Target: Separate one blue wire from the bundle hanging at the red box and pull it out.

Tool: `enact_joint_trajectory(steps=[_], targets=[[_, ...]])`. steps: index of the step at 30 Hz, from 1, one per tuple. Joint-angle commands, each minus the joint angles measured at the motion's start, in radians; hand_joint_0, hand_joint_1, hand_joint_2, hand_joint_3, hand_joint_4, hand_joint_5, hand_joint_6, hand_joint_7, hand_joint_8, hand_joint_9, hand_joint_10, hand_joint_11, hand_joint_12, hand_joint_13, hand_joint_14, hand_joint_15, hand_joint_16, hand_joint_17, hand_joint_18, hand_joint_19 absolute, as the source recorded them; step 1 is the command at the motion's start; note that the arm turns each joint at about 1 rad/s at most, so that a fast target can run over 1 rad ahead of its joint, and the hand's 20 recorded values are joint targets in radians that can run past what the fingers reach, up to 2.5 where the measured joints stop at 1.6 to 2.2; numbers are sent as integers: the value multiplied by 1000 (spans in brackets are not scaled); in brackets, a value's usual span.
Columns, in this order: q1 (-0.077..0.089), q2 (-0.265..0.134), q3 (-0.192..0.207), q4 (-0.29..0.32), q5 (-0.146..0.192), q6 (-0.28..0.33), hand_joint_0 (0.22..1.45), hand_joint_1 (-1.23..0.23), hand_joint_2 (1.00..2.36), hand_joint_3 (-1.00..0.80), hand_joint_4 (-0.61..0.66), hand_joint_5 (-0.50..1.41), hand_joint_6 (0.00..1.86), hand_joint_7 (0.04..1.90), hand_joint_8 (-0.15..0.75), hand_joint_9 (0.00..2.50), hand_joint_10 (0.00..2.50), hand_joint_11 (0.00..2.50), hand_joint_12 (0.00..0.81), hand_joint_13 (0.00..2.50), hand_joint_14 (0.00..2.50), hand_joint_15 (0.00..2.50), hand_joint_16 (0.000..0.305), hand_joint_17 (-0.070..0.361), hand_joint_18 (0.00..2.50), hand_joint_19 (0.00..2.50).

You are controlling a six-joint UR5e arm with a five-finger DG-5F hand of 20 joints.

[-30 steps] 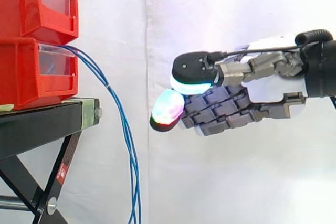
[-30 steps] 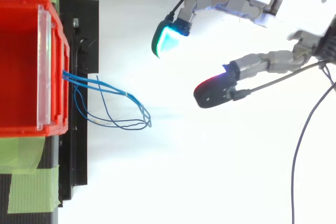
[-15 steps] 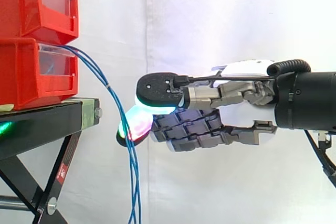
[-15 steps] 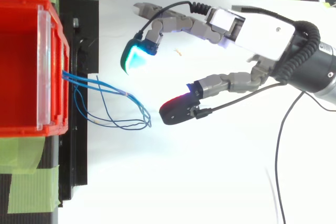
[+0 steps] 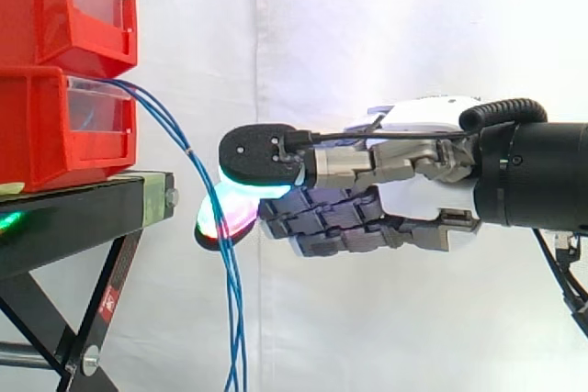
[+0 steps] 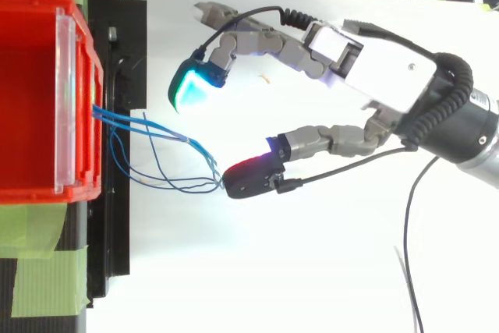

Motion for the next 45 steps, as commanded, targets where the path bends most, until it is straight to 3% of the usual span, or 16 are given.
enact_joint_trajectory(steps=[1, 8, 11, 18, 38, 45], targets=[[15, -15, 1, 19, 19, -5, 528, -684, 1000, -500, 268, -210, 503, 996, 237, 30, 0, 0, 292, 0, 0, 36, 57, 129, 0, 16], [30, -15, 24, 42, 41, -13, 526, -676, 1000, -500, 268, -210, 503, 992, 241, 43, 0, 14, 294, 0, 0, 44, 58, 130, 0, 16], [38, -32, 51, 44, 62, -43, 526, -676, 1000, -500, 268, -210, 503, 991, 241, 44, 0, 19, 293, 0, 0, 38, 58, 130, 0, 19], [49, -52, 75, 57, 64, -45, 527, -672, 1000, -500, 273, -209, 503, 991, 241, 53, 0, 22, 294, 0, 0, 41, 58, 130, 0, 31], [47, -50, 83, 33, 59, 6, 531, -642, 1000, -500, 280, -204, 503, 994, 251, 96, 0, 38, 296, 0, 0, 46, 57, 129, 0, 54], [47, -50, 84, 17, 59, 56, 539, -617, 1000, -500, 282, -200, 503, 993, 253, 114, 0, 44, 296, 0, 0, 46, 57, 127, 0, 58]])
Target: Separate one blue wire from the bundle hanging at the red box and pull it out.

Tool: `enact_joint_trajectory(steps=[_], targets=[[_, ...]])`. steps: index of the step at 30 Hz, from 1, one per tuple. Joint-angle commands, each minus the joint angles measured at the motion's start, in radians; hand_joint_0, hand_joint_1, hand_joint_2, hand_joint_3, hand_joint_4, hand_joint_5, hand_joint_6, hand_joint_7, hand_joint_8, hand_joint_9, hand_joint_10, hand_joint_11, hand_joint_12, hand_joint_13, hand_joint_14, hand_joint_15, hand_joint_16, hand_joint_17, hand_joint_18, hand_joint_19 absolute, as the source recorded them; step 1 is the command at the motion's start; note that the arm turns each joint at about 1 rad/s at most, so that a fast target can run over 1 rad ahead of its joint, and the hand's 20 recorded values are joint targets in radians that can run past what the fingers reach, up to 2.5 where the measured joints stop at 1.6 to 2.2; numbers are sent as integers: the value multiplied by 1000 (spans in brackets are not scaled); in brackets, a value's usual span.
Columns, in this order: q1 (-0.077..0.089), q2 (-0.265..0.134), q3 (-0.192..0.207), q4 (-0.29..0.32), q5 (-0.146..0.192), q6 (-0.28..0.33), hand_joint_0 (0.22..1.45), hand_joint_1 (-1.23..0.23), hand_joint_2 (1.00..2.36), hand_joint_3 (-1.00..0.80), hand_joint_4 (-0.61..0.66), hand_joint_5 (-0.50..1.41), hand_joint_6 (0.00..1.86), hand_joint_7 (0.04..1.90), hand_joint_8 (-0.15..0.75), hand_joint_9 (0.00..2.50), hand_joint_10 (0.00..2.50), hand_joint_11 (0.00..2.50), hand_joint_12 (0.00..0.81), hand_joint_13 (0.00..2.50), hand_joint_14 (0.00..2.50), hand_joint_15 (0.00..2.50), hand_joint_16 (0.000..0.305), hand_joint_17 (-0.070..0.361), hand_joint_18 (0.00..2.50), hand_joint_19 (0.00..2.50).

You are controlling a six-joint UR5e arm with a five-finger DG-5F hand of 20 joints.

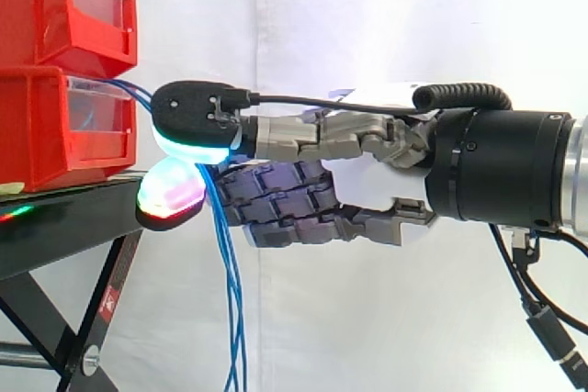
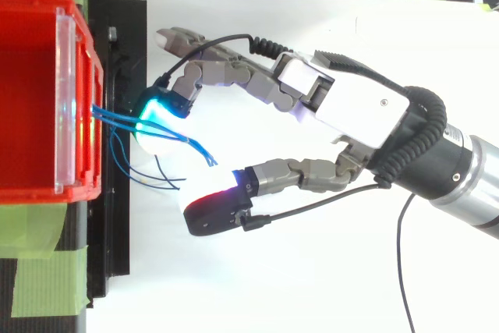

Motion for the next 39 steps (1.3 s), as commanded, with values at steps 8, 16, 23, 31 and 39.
enact_joint_trajectory(steps=[8, 16, 23, 31, 39], targets=[[-4, 1, 12, -45, -4, 65, 543, -643, 1000, -500, 291, -193, 503, 995, 261, 164, 0, 19, 305, 0, 0, 18, 57, 129, 0, 39], [-7, 1, 25, -73, -11, 78, 557, -643, 1000, -500, 277, -187, 503, 1048, 259, 174, 2, 35, 303, 0, 0, 21, 56, 127, 0, 42], [-11, 1, 30, -84, -14, 80, 564, -646, 1000, -500, 274, -181, 503, 1080, 259, 185, 0, 47, 303, 0, 0, 10, 56, 126, 0, 46], [-11, 1, 36, -87, -23, 83, 570, -646, 1000, -500, 271, -175, 503, 1112, 261, 199, 2, 54, 303, 0, 0, 21, 55, 124, 0, 66], [-11, 4, 36, -87, -24, 82, 577, -641, 1000, -500, 274, -170, 502, 1121, 269, 240, 4, 66, 306, 0, 0, 30, 54, 121, 0, 81]])
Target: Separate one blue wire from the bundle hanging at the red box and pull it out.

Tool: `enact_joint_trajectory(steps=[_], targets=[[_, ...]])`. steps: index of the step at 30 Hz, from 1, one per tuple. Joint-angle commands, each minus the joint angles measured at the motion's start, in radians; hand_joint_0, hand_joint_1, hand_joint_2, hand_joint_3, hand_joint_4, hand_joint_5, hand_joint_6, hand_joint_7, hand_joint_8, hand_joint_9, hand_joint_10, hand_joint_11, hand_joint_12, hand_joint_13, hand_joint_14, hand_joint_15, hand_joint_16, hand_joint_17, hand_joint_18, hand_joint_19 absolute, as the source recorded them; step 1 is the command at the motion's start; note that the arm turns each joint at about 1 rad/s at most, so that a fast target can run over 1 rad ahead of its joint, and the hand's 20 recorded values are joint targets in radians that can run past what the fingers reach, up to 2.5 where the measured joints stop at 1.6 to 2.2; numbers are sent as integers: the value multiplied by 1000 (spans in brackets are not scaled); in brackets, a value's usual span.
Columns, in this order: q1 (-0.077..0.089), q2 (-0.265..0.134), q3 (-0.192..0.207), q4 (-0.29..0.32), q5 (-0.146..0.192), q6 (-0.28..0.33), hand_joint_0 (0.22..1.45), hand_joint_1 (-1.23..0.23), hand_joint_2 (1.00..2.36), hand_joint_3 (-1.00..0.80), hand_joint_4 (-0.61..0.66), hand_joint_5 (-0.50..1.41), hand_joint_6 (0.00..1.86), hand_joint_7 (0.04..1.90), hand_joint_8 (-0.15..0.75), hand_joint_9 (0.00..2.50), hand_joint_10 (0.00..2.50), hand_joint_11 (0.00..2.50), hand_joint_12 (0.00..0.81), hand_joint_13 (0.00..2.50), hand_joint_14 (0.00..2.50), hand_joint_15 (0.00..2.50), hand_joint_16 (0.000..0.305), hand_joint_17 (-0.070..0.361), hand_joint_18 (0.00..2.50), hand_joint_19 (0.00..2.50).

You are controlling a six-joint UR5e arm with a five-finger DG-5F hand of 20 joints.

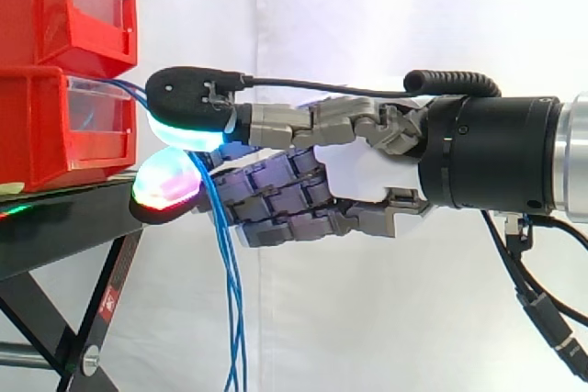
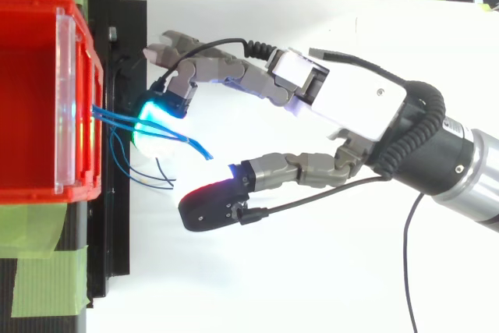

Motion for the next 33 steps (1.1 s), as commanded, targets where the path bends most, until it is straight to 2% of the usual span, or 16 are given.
enact_joint_trajectory(steps=[1, 6, 14, 16, 19, 21, 22, 28, 33], targets=[[0, 1, 1, 0, 0, -1, 579, -639, 1000, -500, 282, -170, 503, 1115, 269, 243, 2, 76, 306, 0, 1, 27, 54, 122, 0, 97], [0, 1, -1, 0, -7, 0, 579, -634, 1000, -500, 279, -170, 503, 1100, 270, 254, 1, 84, 307, 0, 2, 40, 54, 121, 0, 118], [-5, 1, -1, -26, -56, 0, 578, -613, 1000, -500, 289, -171, 503, 1075, 274, 270, 3, 87, 313, 16, 1, 51, 52, 117, 0, 143], [-9, 0, 1, -43, -82, 3, 577, -610, 1000, -500, 288, -172, 503, 1074, 276, 275, 4, 90, 315, 22, 0, 52, 52, 117, 0, 144], [-19, 0, -1, -48, -102, 14, 576, -608, 1000, -500, 292, -173, 503, 1060, 277, 280, 2, 89, 314, 30, 0, 50, 52, 116, 0, 161], [-22, 0, -1, -48, -105, 17, 576, -606, 1000, -500, 291, -174, 503, 1055, 278, 282, 0, 91, 315, 33, 2, 53, 52, 116, 0, 171], [-32, 1, -1, -48, -109, 20, 575, -605, 1000, -500, 294, -174, 503, 1049, 278, 282, 0, 91, 316, 37, 0, 55, 51, 115, 0, 176], [-48, 0, -1, -52, -109, 23, 573, -601, 1000, -500, 300, -177, 503, 1027, 279, 285, 3, 82, 318, 48, 1, 58, 51, 115, 0, 188], [-60, 1, -1, -64, -125, 37, 572, -599, 1000, -500, 306, -178, 503, 1011, 280, 289, 1, 90, 317, 56, 0, 63, 51, 114, 0, 204]])
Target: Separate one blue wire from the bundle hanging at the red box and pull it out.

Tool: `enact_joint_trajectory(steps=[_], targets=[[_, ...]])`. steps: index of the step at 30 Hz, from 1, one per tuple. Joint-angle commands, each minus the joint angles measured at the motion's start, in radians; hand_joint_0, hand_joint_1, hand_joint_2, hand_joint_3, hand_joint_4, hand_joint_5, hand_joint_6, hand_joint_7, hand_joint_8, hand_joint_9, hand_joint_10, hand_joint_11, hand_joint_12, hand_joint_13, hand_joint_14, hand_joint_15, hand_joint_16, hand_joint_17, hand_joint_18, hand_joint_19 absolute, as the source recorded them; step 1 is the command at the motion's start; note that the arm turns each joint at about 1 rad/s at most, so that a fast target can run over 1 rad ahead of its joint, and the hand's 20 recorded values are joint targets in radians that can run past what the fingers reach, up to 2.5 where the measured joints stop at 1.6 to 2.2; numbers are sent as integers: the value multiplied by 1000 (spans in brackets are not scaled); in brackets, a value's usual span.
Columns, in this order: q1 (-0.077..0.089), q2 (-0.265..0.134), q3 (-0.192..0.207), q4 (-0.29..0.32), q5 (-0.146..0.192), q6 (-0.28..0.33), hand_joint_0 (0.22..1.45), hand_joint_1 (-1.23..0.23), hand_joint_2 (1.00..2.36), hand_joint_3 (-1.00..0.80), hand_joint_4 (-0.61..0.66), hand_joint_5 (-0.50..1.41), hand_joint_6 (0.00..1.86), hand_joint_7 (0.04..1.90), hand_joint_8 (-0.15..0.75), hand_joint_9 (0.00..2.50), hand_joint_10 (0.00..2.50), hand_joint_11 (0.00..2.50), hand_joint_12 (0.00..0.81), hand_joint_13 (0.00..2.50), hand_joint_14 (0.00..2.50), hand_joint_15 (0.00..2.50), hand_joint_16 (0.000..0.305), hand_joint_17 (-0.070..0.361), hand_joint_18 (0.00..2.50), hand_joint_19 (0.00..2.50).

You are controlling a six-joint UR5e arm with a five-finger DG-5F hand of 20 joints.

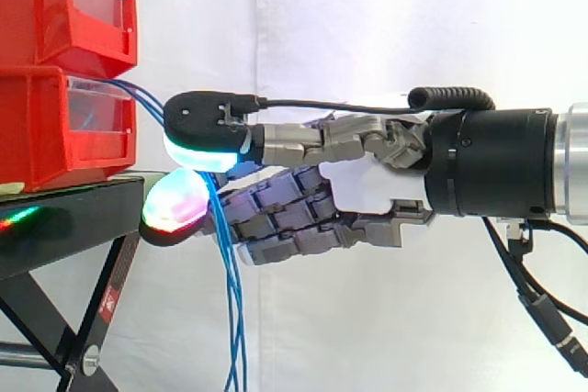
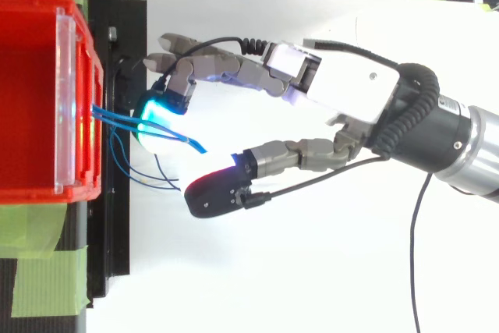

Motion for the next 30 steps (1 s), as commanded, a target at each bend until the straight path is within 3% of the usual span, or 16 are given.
enact_joint_trajectory(steps=[1, 11, 30], targets=[[-8, 1, 0, -12, -18, 7, 573, -596, 1000, -500, 303, -179, 503, 1018, 280, 289, 2, 82, 317, 56, 2, 63, 51, 114, 0, 203], [-11, 13, 0, -18, -41, 1, 574, -595, 1000, -500, 302, -174, 503, 1033, 282, 312, 3, 92, 321, 85, 1, 75, 50, 113, 0, 225], [-18, 34, 2, -20, -41, -58, 614, -608, 1006, -434, 284, -164, 503, 1099, 282, 334, 3, 114, 321, 115, 3, 89, 49, 110, 5, 241]])
